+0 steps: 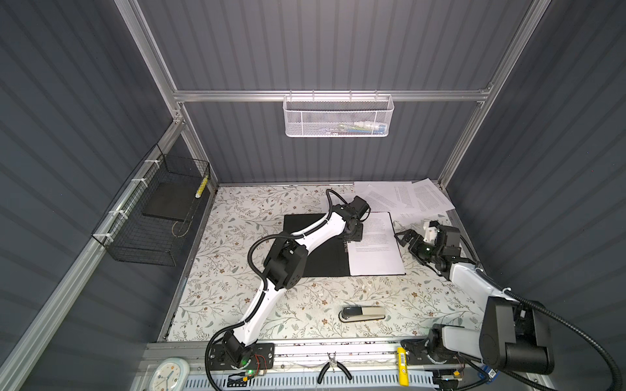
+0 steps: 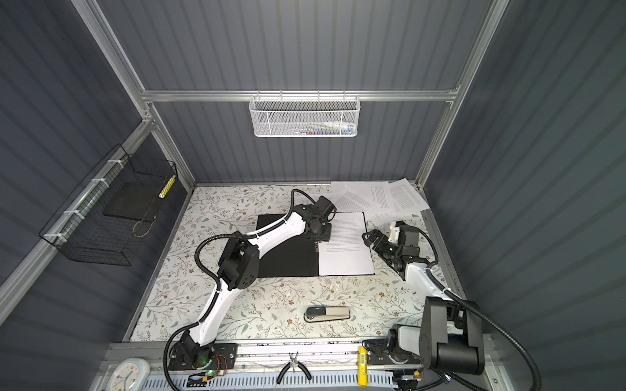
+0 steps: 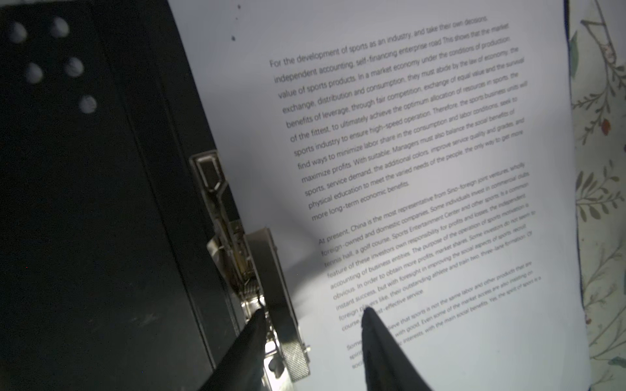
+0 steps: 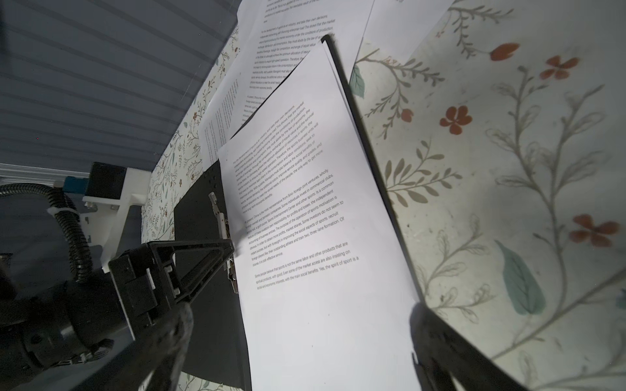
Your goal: Put the files into the folder
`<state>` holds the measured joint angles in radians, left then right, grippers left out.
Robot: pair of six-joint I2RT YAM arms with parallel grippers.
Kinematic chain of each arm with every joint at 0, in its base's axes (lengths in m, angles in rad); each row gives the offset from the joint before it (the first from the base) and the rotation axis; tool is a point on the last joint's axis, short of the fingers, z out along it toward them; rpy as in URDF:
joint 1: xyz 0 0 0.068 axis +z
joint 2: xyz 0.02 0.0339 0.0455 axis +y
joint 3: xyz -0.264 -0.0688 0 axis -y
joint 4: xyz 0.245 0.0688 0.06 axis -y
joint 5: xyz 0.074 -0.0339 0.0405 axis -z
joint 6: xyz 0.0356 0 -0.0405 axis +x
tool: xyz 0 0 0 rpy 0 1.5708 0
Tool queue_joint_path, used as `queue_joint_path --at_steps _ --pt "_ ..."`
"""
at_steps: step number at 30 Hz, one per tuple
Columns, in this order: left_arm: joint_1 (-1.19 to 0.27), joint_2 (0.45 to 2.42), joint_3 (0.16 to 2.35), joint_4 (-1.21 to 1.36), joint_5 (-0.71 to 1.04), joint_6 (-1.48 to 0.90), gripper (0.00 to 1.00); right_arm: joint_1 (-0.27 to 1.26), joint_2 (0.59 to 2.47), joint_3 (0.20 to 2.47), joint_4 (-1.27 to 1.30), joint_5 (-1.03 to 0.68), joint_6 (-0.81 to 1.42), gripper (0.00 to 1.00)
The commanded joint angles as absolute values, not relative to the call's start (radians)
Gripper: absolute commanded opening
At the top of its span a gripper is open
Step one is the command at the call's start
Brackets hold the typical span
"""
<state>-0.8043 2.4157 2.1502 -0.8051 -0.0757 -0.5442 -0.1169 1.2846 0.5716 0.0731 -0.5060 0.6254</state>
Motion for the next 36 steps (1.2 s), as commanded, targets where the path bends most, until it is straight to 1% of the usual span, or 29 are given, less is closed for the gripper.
queue_joint_path --at_steps 1,7,10,13,27,36 --pt "-0.808 2.449 2.197 -0.860 -0.096 -0.566 0.44 -0.133 1.302 0.555 0.107 -0.556 0.630 0.99" --pt "-0.807 2.466 2.227 -0.874 -0.102 -0.568 0.43 -0.146 1.307 0.549 0.123 -0.569 0.644 0.99" --pt "-0.808 2.474 2.240 -0.883 -0.102 -0.575 0.36 -0.150 1.315 0.545 0.122 -0.569 0.647 0.99" --pt "-0.808 2.470 2.233 -0.884 -0.102 -0.584 0.33 -0.156 1.324 0.539 0.133 -0.578 0.655 0.99" --pt "-0.817 2.427 2.160 -0.864 -0.093 -0.636 0.33 -0.163 1.367 0.526 0.182 -0.623 0.692 0.99" --pt "-0.822 2.440 2.187 -0.868 -0.123 -0.637 0.26 -0.164 1.362 0.518 0.186 -0.629 0.695 0.99"
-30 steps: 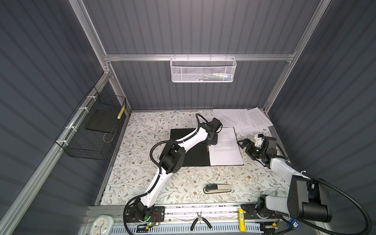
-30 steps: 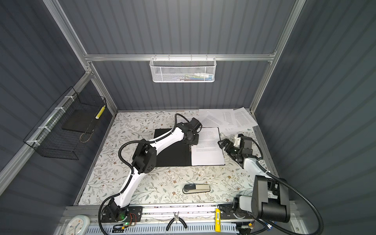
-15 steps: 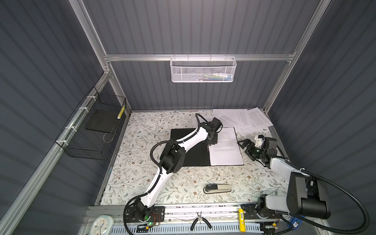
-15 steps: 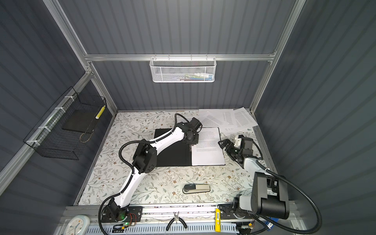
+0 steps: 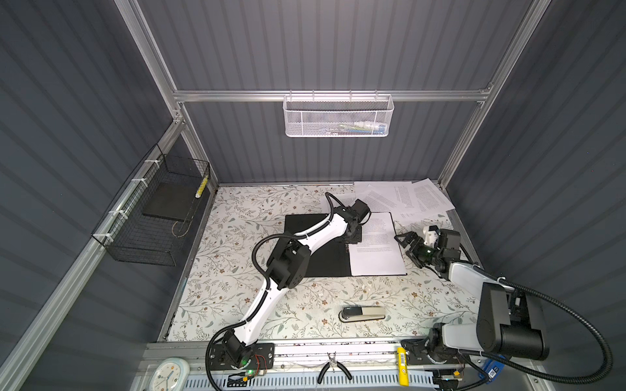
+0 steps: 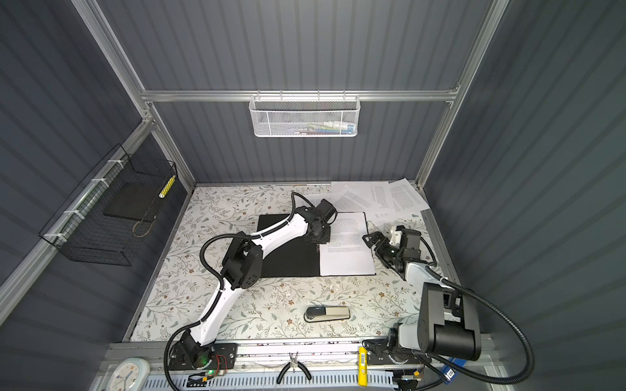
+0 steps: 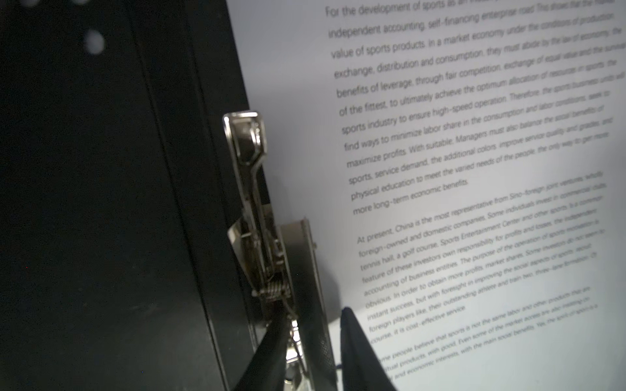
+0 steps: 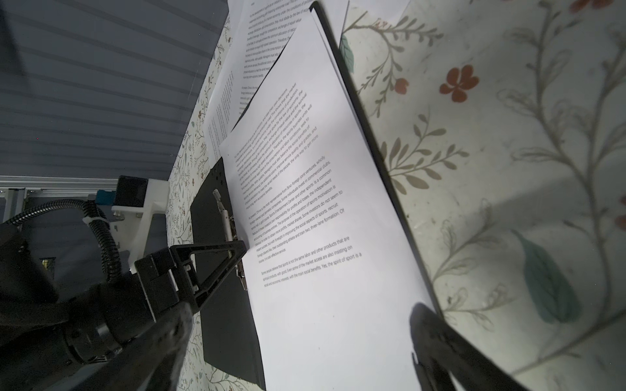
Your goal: Put the files into the folder
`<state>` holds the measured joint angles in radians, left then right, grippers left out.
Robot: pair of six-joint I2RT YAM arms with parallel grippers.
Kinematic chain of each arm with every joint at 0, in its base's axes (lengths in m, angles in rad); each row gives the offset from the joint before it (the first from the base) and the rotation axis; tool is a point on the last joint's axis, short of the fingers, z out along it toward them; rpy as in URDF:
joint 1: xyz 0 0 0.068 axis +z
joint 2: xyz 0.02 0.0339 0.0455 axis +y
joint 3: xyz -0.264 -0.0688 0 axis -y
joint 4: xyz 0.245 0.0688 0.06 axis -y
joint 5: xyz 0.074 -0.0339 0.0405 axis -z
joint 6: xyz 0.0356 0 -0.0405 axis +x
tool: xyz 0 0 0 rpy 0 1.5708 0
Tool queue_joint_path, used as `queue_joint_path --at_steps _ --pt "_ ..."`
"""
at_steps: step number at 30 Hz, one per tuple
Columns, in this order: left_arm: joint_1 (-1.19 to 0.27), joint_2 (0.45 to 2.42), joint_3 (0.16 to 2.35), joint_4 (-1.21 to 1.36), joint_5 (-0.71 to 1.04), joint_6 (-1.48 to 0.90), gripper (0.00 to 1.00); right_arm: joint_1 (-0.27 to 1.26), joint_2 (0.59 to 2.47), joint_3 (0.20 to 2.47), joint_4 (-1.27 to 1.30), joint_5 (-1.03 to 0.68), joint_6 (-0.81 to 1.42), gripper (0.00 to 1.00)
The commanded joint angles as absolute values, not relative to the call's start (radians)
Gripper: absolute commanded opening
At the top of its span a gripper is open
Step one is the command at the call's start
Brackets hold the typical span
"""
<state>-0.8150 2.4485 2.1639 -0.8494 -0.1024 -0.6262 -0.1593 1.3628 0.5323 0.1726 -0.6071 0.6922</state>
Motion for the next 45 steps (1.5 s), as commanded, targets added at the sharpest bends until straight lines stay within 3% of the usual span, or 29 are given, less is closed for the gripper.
queue_joint_path --at_steps 1,17,31,45 --pt "-0.821 2.442 2.194 -0.873 -0.127 -0.635 0.25 -0.164 1.363 0.518 0.188 -0.628 0.695 0.99" --pt "-0.821 2.448 2.216 -0.920 -0.214 -0.595 0.20 -0.164 1.406 0.514 0.223 -0.663 0.714 0.99" --pt "-0.810 2.268 1.953 -0.918 -0.347 -0.586 0.19 0.003 1.486 0.555 0.284 -0.670 0.728 0.99" --pt "-0.768 1.990 1.634 -0.863 -0.376 -0.564 0.19 0.026 1.487 0.607 0.256 -0.638 0.765 0.99"
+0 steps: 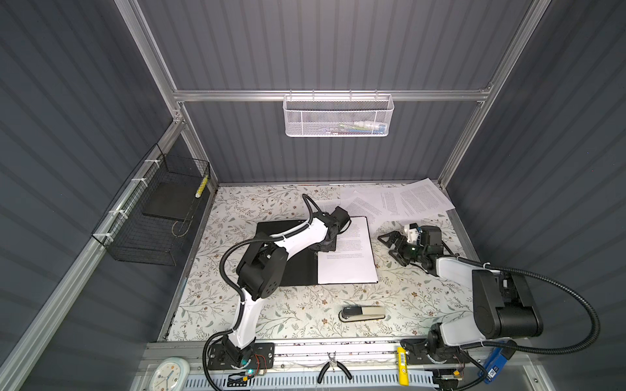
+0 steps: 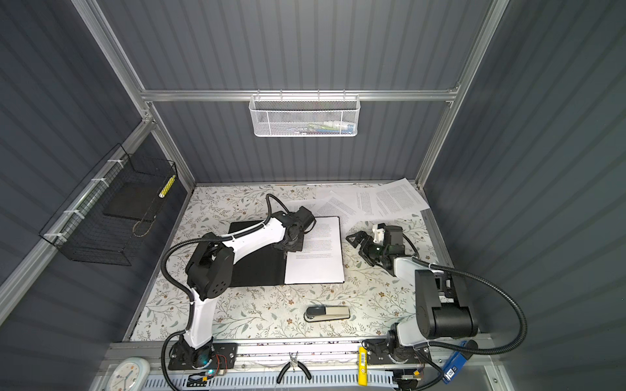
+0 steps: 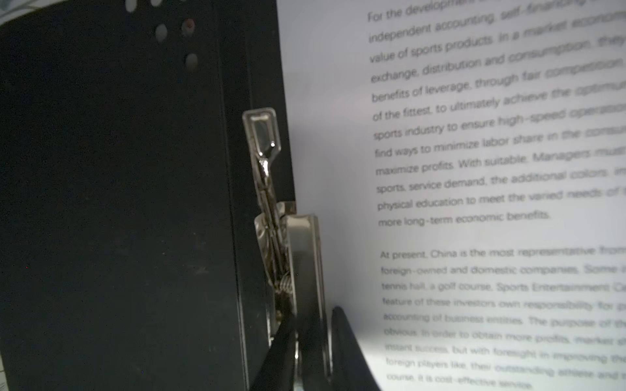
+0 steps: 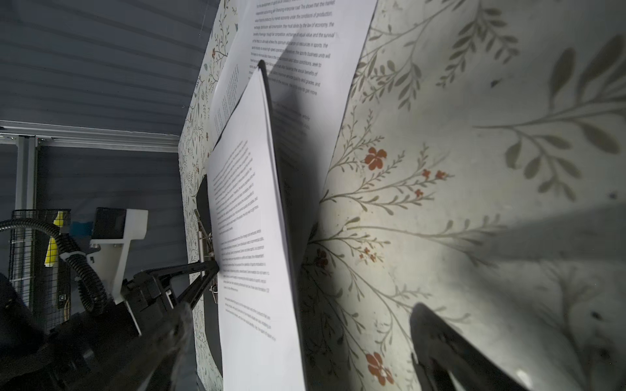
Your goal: Put the files into the folder
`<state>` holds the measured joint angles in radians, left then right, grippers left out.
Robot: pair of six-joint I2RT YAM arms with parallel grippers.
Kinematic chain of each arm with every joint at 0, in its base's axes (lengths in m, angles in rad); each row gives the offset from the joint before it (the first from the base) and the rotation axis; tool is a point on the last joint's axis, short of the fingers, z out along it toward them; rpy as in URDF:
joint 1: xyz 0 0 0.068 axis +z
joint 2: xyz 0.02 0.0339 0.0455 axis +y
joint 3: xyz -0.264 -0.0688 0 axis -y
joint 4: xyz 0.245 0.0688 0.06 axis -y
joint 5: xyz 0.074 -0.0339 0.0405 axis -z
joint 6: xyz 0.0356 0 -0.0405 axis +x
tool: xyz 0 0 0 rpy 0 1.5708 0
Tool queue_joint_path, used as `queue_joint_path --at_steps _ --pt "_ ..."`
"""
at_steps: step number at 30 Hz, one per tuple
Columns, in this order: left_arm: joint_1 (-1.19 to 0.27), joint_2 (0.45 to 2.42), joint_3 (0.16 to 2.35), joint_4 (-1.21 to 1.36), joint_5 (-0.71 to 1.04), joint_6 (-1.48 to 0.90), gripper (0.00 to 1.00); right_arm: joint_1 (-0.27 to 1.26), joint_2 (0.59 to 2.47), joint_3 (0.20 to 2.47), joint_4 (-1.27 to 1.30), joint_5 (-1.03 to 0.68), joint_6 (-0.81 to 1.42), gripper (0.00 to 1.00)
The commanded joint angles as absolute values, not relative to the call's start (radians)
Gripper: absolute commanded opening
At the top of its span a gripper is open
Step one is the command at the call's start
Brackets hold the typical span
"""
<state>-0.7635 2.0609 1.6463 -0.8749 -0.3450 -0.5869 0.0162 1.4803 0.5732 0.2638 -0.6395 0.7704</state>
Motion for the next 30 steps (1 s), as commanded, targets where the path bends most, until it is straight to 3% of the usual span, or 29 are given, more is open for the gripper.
queue_joint_path --at_steps 1,11,30 --pt "-0.766 1.976 1.627 -0.870 -0.387 -0.560 0.20 0.031 1.496 0.620 0.238 -0.635 0.757 0.99" --pt "-0.691 1.885 1.481 -0.822 -0.392 -0.466 0.20 0.107 1.545 0.759 0.092 -0.543 0.696 0.99" --pt "-0.509 1.796 1.226 -0.681 -0.375 -0.389 0.20 0.312 1.887 1.169 -0.028 -0.551 0.723 0.99"
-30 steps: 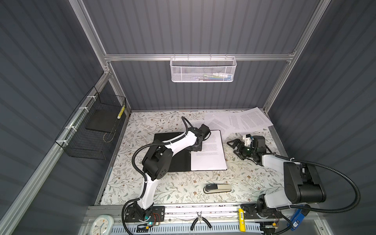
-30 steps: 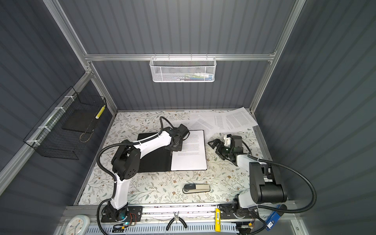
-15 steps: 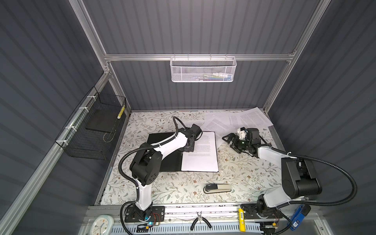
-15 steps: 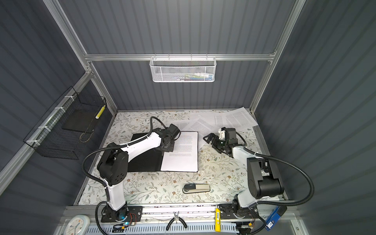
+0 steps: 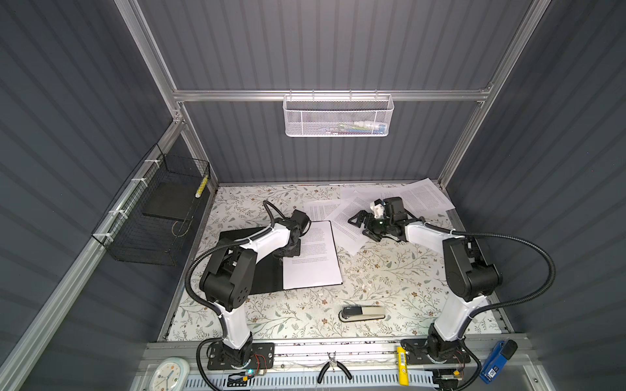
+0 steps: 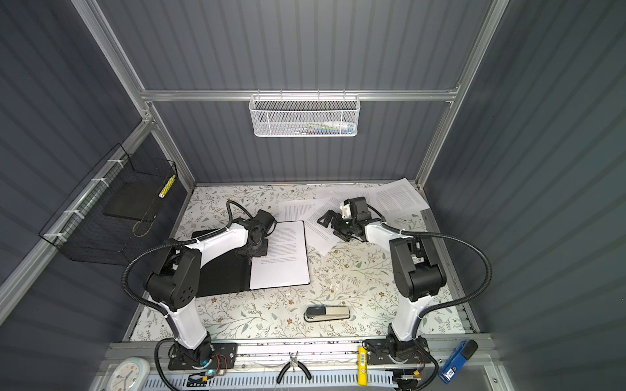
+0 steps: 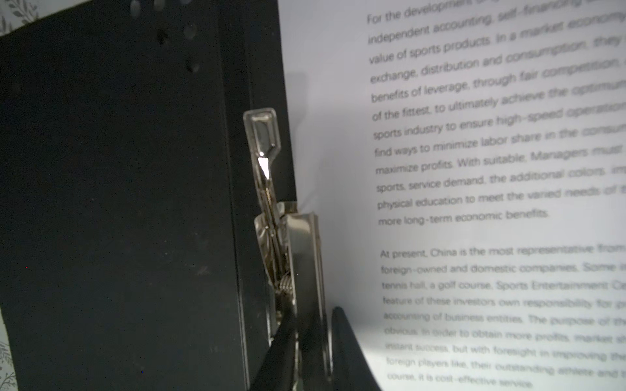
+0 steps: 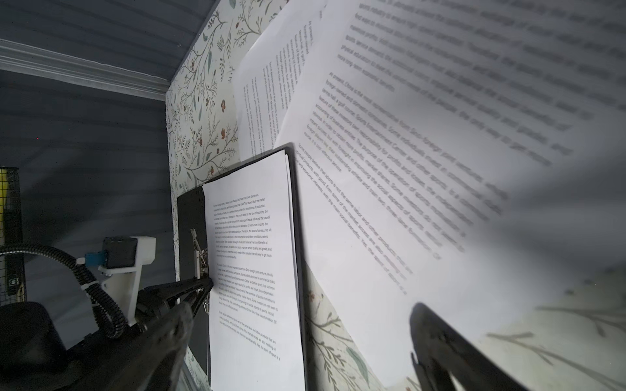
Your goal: Put the files into the folder
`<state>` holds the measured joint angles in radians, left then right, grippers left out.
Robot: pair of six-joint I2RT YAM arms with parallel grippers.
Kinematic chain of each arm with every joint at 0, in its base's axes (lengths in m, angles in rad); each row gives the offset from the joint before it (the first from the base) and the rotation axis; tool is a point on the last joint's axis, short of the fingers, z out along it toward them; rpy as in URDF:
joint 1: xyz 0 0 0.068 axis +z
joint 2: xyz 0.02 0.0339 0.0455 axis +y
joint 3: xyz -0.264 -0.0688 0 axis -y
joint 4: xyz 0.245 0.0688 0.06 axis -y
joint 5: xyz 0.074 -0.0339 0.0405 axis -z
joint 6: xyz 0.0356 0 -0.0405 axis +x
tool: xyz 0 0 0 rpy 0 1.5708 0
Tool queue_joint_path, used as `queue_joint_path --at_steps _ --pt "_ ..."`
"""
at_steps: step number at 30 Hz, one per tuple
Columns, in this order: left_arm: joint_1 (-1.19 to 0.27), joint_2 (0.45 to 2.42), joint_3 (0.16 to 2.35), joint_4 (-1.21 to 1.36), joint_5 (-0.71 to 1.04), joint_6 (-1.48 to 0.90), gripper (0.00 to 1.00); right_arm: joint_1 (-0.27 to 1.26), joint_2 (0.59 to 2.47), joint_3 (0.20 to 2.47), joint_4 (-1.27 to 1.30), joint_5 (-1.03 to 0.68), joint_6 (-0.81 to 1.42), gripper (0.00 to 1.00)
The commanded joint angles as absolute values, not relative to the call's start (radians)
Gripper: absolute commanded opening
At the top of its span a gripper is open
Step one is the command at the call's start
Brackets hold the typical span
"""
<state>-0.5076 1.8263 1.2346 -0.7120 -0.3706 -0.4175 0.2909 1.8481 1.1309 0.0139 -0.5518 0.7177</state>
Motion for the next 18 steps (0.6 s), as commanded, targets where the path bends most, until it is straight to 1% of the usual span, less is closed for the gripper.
queue_joint_path --at_steps 1,4,7,12,16,18 --pt "-0.509 1.795 1.225 -0.679 -0.372 -0.389 0.20 0.317 1.903 1.180 -0.026 -0.549 0.731 0.99" --pt "-0.509 1.787 1.217 -0.664 -0.367 -0.371 0.20 0.320 1.947 1.196 -0.019 -0.547 0.767 0.99" --pt "-0.510 1.787 1.211 -0.663 -0.376 -0.366 0.20 0.322 1.967 1.206 -0.054 -0.496 0.796 0.99" --pt "-0.511 1.799 1.192 -0.638 -0.367 -0.375 0.20 0.336 1.979 1.198 -0.061 -0.499 0.814 0.99" --pt "-0.511 1.793 1.162 -0.618 -0.374 -0.388 0.20 0.347 1.982 1.180 -0.054 -0.492 0.839 0.99" --pt "-0.510 1.788 1.154 -0.624 -0.390 -0.397 0.23 0.348 1.985 1.165 -0.044 -0.491 0.850 0.99"
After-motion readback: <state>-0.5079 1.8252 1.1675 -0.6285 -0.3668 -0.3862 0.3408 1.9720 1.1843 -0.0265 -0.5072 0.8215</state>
